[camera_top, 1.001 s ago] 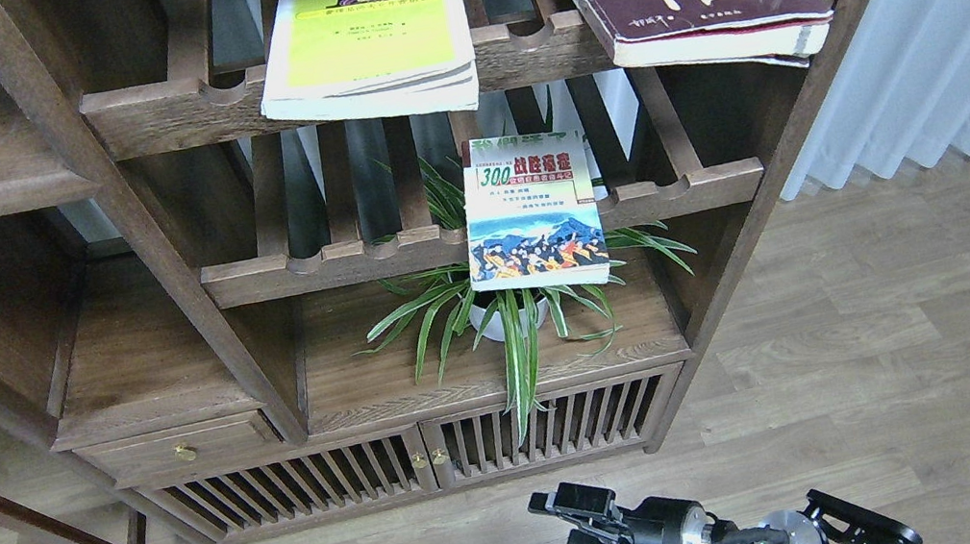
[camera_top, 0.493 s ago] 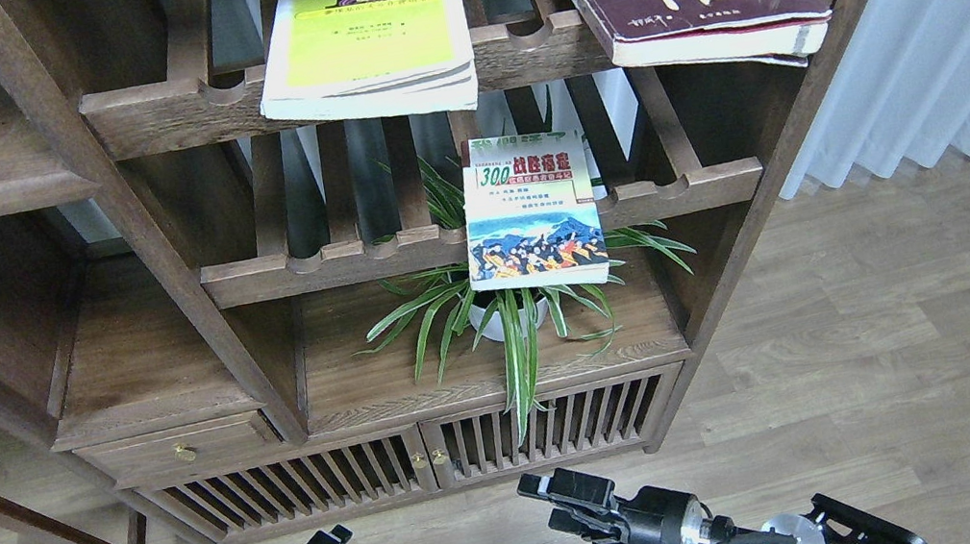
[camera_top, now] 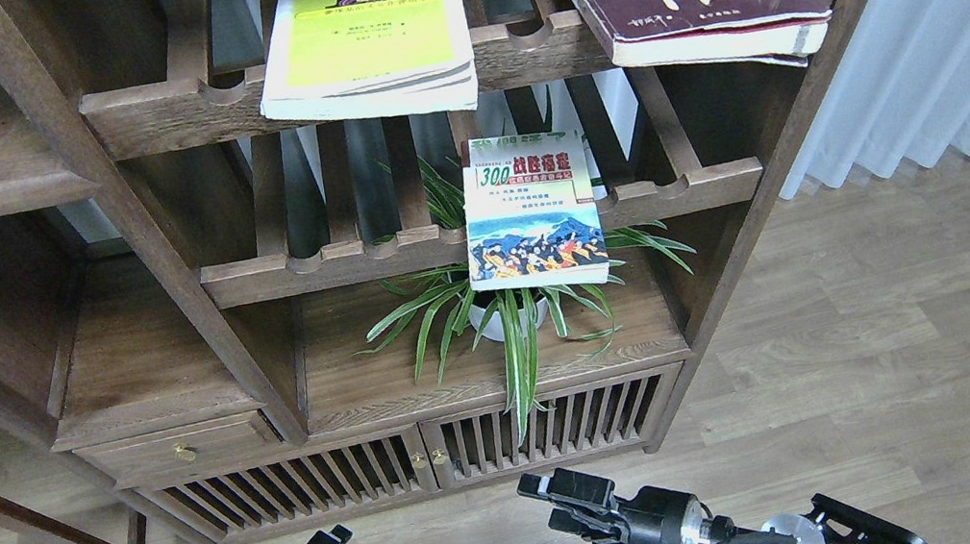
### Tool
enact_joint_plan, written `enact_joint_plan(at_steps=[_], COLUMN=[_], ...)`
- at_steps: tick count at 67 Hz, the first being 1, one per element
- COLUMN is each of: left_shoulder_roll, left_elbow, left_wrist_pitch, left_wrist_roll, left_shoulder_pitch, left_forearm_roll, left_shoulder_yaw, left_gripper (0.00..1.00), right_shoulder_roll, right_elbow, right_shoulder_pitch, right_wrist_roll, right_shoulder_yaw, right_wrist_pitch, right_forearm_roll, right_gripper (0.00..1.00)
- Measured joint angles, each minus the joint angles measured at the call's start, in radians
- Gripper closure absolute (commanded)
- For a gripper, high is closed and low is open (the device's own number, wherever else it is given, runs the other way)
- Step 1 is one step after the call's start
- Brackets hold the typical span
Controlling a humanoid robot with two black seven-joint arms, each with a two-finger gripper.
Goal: Organize books on shelf
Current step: 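Raise the right gripper toward the small colourful book on the middle shelf, then grasp the colourful book with the right gripper and pull it off the shelf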
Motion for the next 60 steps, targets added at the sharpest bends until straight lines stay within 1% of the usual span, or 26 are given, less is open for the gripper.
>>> enact_joint_plan(at_steps=[12, 30, 39, 49, 60], left_shoulder_roll=[0.000, 0.000, 0.000, 0.000, 0.000], left_elbow=[0.001, 0.001, 0.001, 0.001, 0.004], left_wrist_pitch=[0.000, 0.000, 0.000, 0.000, 0.000], left_wrist_roll=[0.001, 0.002, 0.003, 0.003, 0.003], left_shoulder_pitch=[0.013, 0.017, 0.018, 0.018, 0.018], left_forearm_roll=[0.001, 0.001, 0.001, 0.001, 0.002], left_shoulder_yaw=[0.000, 0.000, 0.000, 0.000, 0.000], left_gripper=[0.00, 0.00, 0.00, 0.00, 0.00], right_shoulder_roll=[0.000, 0.000, 0.000, 0.000, 0.000], right_elbow=[0.071, 0.080, 0.073, 0.066, 0.054], right_shoulder_pitch=[-0.007, 0.020, 0.025, 0.052, 0.078], right_wrist_roll=[0.000, 0.001, 0.018, 0.052, 0.061], right_shoulder_yaw=[0.112, 0.206, 0.233, 0.249, 0.250], right_wrist_pitch=[0.000, 0.000, 0.000, 0.000, -0.003], right_forearm_roll=[0.004, 0.005, 0.006, 0.006, 0.005], right_gripper=[0.00, 0.00, 0.00, 0.00, 0.01])
